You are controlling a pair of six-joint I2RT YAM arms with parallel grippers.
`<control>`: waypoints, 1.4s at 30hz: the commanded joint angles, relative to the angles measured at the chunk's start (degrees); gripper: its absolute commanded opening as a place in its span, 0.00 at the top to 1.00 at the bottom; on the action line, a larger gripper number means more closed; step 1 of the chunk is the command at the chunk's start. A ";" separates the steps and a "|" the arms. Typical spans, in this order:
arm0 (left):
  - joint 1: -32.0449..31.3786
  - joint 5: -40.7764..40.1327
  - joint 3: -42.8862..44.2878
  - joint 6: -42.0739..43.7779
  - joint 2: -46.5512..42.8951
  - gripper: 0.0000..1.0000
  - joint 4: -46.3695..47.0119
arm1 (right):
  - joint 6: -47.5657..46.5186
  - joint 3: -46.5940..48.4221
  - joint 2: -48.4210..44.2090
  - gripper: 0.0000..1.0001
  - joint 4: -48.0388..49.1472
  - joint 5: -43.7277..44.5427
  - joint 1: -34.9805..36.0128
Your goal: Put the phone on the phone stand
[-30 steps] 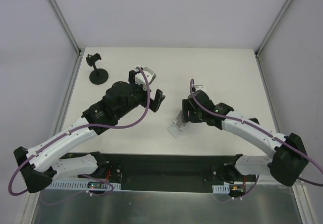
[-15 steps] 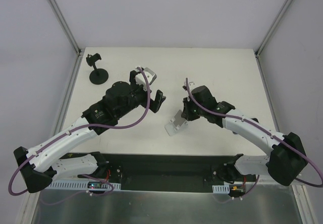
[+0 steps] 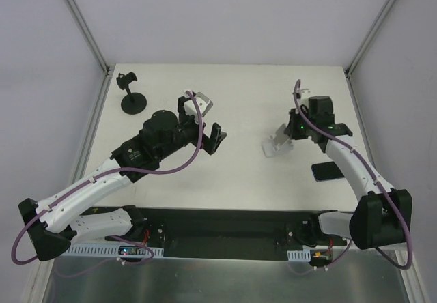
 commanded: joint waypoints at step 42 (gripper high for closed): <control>-7.90 -5.51 -2.42 5.81 -3.26 0.02 2.65 | -7.93 31.23 33.46 1.00 6.82 -20.28 -35.57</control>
